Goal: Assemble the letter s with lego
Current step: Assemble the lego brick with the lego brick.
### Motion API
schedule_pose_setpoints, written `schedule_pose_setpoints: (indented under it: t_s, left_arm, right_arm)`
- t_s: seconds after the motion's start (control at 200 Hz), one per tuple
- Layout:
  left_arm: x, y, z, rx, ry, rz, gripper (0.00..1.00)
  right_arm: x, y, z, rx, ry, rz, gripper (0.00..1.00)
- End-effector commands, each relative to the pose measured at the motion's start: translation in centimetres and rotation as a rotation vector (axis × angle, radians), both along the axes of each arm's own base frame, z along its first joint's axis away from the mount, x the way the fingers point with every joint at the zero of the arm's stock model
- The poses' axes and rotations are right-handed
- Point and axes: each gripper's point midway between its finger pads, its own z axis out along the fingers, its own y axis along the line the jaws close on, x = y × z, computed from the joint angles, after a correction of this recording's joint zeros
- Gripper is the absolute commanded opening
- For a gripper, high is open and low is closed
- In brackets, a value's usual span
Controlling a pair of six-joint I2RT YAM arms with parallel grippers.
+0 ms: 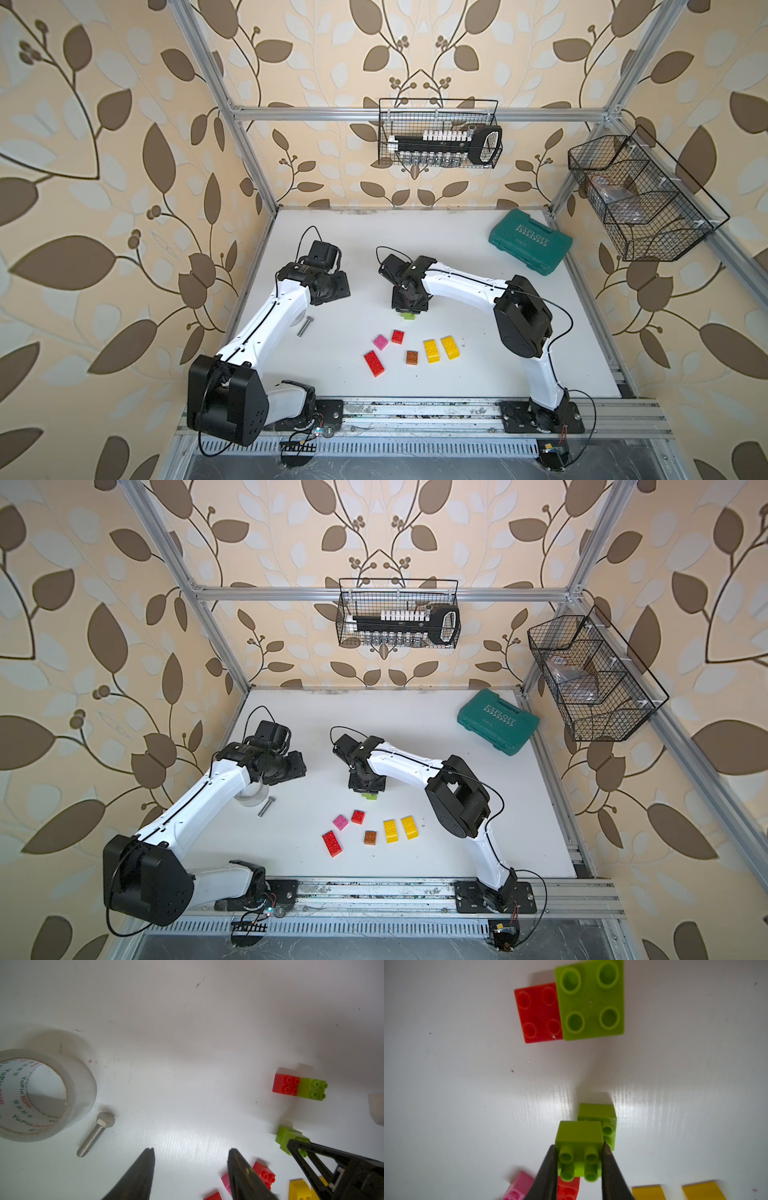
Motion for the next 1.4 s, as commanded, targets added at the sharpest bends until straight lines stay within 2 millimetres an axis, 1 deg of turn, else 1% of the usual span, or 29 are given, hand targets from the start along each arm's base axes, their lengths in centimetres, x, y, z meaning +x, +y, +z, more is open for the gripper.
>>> schedule_pose_setpoints:
  t_s: [0.0,0.235,0.47,0.73,0.925,1.16,1.395]
  left_arm:
    - [0.1,0.2,0.7,-0.004,-0.032,0.000,0.59]
    - [0.1,0.3,0.8,-0.003,-0.036,-0.001,0.59]
    - [0.1,0.2,0.8,-0.004,-0.035,0.000,0.60]
    - [0.1,0.3,0.8,-0.004,-0.036,-0.001,0.60]
    - [0.1,0.2,0.7,-0.007,-0.034,-0.001,0.59]
    - [0.0,0.3,0.8,-0.005,-0.034,-0.003,0.59]
    - [0.0,0.2,0.7,-0.009,-0.032,-0.002,0.59]
  right_arm:
    - [-0.4,-0.7,-0.6,-0.055,0.030,0.003,0.00]
    - [0.1,-0.4,0.1,-0.058,0.000,0.008,0.00]
    - [0.4,0.0,-0.2,-0.060,-0.012,0.017,0.00]
    - [-0.1,0.0,-1.0,-0.060,0.011,0.011,0.00]
    - [-0.3,-0.4,-1.7,-0.076,0.020,0.004,0.00]
    - [-1.3,-1.3,-3.4,-0.082,0.043,-0.019,0.00]
    - [-1.8,-2.0,-3.6,-0.090,0.047,-0.026,0.00]
